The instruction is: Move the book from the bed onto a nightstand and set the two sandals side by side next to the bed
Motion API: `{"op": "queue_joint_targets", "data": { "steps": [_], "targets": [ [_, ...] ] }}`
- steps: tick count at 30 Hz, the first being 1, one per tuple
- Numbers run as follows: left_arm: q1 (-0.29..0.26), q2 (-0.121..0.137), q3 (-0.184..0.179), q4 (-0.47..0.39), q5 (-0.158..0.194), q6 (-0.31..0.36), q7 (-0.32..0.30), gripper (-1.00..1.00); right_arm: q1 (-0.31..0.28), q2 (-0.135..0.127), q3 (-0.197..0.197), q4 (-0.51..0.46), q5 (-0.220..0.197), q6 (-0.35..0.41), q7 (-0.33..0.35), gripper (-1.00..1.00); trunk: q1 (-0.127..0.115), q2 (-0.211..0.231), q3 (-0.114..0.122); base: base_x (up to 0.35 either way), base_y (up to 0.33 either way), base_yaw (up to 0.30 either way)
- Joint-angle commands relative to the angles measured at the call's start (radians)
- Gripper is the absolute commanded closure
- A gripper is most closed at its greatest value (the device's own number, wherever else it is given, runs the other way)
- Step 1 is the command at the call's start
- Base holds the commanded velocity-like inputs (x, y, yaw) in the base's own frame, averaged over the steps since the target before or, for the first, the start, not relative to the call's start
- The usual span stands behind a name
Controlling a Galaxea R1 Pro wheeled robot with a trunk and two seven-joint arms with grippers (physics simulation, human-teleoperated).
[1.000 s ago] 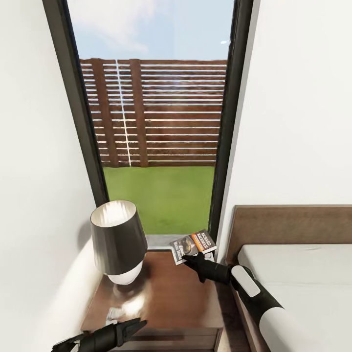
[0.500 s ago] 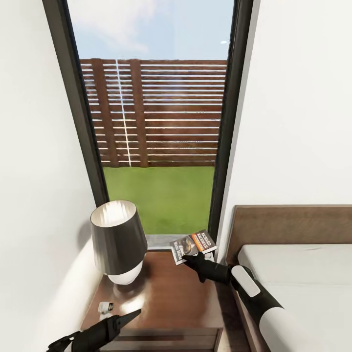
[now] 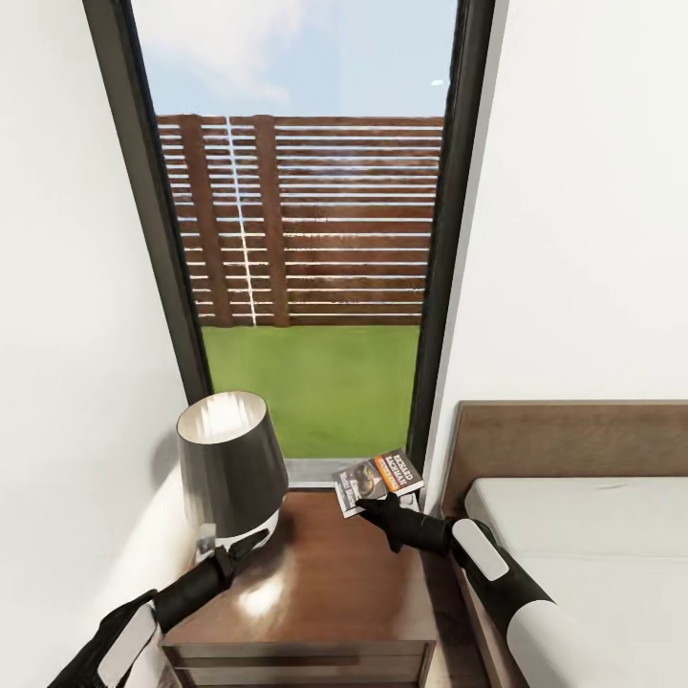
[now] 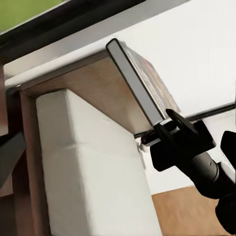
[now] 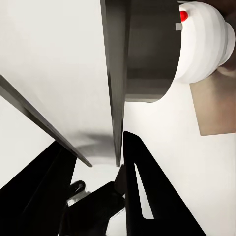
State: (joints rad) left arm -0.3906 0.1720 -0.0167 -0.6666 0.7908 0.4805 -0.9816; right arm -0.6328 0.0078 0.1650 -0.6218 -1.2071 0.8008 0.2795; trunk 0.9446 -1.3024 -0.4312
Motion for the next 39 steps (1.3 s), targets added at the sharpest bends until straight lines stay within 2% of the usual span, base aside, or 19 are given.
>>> {"op": "queue_joint_targets", "data": {
  "steps": [1, 5, 9, 15, 20, 23, 26, 28, 31, 39],
  "targets": [
    [-0.001, -0.001, 0.001, -0.009, 0.016, 0.021, 0.011, -1.0, -0.001, 0.0, 0.0, 0.0, 0.004, 0.001, 0.006, 1.0, 0.0, -0.001, -0.001, 0.0, 0.0, 0.0],
    [-0.001, -0.004, 0.002, -0.02, 0.026, 0.039, 0.043, -1.0, -0.001, 0.0, 0.0, 0.0, 0.004, 0.001, 0.005, 1.0, 0.0, -0.001, -0.001, 0.0, 0.0, 0.0],
    [-0.001, -0.007, 0.002, -0.022, 0.03, 0.042, 0.112, -1.0, -0.001, 0.0, 0.0, 0.0, 0.004, -0.003, 0.006, 1.0, 0.0, -0.001, -0.001, 0.0, 0.0, 0.0],
    [-0.001, -0.04, 0.0, -0.019, 0.027, 0.045, 0.147, -1.0, -0.001, 0.0, 0.001, 0.0, 0.004, -0.005, 0.005, 1.0, 0.0, -0.001, -0.001, 0.0, 0.0, 0.0],
    [-0.001, -0.047, -0.015, -0.018, 0.027, 0.047, 0.143, -1.0, -0.001, 0.001, 0.001, 0.001, 0.004, -0.006, 0.004, 1.0, 0.0, -0.001, -0.001, 0.0, 0.0, 0.0],
    [-0.001, -0.047, -0.049, -0.018, 0.028, 0.052, 0.141, -1.0, -0.001, 0.001, 0.001, 0.001, 0.004, -0.006, 0.004, 1.0, 0.0, -0.001, -0.001, 0.0, 0.0, 0.0],
    [-0.001, -0.048, -0.087, -0.022, 0.028, 0.093, 0.136, -1.0, -0.001, 0.001, 0.001, 0.001, 0.004, -0.006, 0.004, 1.0, 0.0, -0.001, -0.001, 0.0, 0.0, 0.0],
    [-0.001, -0.048, -0.105, -0.024, 0.028, 0.124, 0.12, -1.0, -0.001, 0.001, 0.001, 0.001, 0.004, -0.006, 0.004, 1.0, 0.0, -0.001, -0.001, 0.0, 0.0, 0.0],
    [-0.001, -0.048, -0.127, -0.026, 0.027, 0.155, 0.057, -1.0, -0.001, 0.001, 0.001, 0.001, 0.004, -0.006, 0.004, 1.0, 0.0, -0.001, -0.001, 0.0, 0.0, 0.0],
    [-0.001, -0.046, -0.133, -0.027, 0.027, 0.164, 0.027, -1.0, -0.001, 0.001, 0.001, 0.001, 0.004, -0.006, 0.004, 1.0, 0.027, -0.05, -0.023, 0.0, 0.0, 0.0]
  ]
}}
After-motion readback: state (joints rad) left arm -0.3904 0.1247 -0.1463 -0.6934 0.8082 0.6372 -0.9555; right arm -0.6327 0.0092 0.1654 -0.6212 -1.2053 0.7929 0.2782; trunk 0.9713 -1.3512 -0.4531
